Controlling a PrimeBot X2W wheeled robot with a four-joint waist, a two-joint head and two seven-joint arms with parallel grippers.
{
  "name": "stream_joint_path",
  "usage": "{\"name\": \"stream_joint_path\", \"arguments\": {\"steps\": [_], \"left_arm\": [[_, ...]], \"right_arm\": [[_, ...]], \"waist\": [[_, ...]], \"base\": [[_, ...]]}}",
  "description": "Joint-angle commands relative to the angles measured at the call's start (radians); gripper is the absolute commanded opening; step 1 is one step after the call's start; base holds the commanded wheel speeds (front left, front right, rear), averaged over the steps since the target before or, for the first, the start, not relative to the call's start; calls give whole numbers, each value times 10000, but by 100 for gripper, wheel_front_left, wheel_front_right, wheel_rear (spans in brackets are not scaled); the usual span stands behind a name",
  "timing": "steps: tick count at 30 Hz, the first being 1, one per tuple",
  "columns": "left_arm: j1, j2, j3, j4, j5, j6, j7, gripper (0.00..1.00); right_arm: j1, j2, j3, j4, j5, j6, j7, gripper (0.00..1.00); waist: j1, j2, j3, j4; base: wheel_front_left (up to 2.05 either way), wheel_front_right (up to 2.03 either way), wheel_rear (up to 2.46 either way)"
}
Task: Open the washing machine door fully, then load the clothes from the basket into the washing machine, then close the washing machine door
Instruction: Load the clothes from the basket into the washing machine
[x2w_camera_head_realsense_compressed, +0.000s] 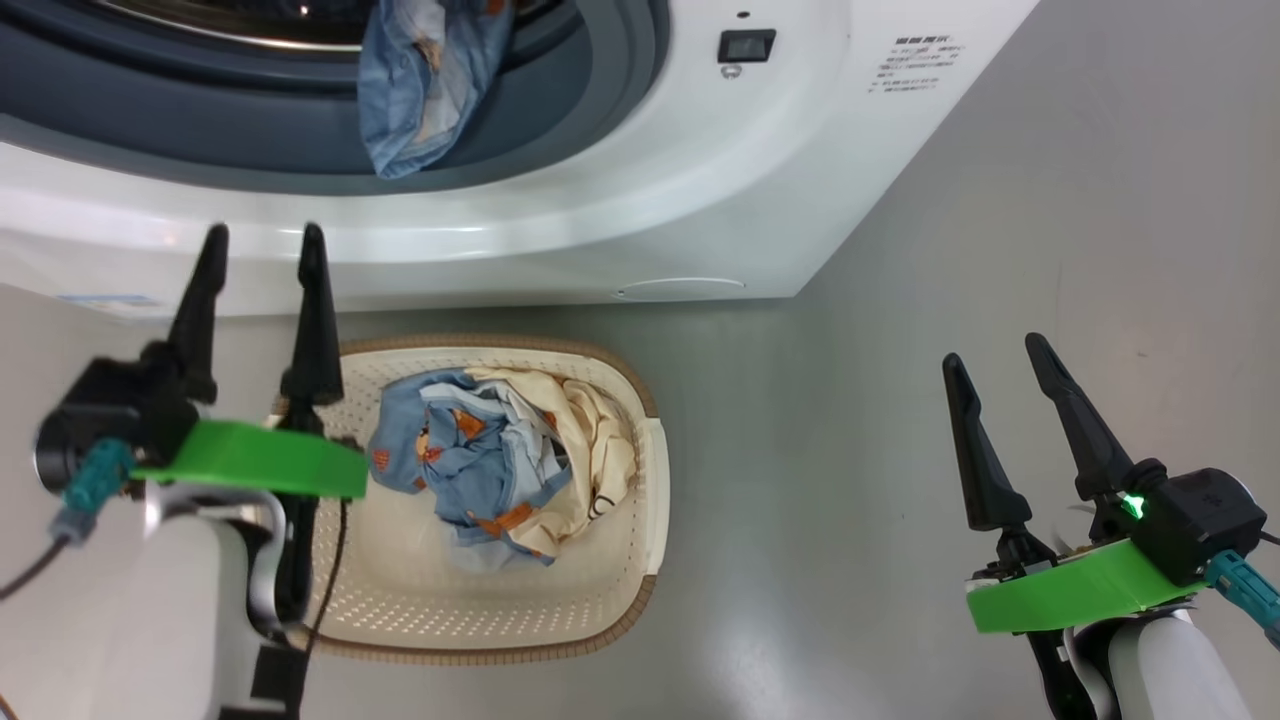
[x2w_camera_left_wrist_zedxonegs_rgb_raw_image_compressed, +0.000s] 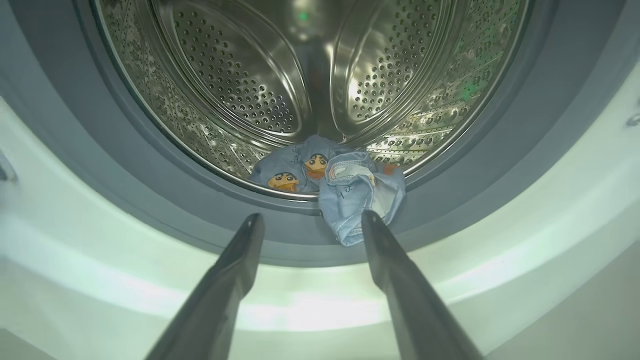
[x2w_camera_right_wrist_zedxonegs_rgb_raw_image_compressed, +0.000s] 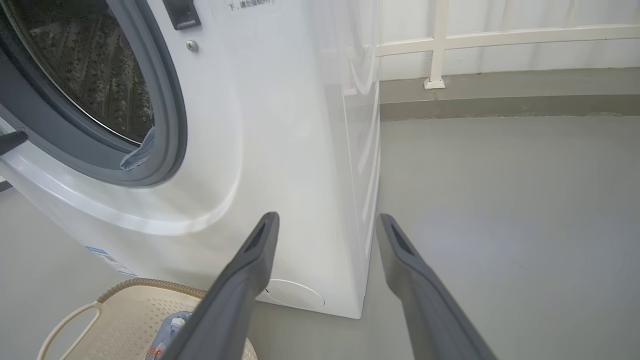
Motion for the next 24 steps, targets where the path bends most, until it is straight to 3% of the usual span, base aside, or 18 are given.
{"name": "stream_joint_path", "arguments": {"steps": [1,24], "left_arm": [[316,213,242,-355,-57,30,8,100],[3593,52,170,-1757,-777,496,-77,100]], "right_arm": [[248,-42,264,-189,22,16,-48,100],[776,-99,220,-247,131,16,-48,100]], "waist": [[0,0,-125,64],[0,0,-1037,-255]], "base": [[0,0,0],[0,0,0]]}}
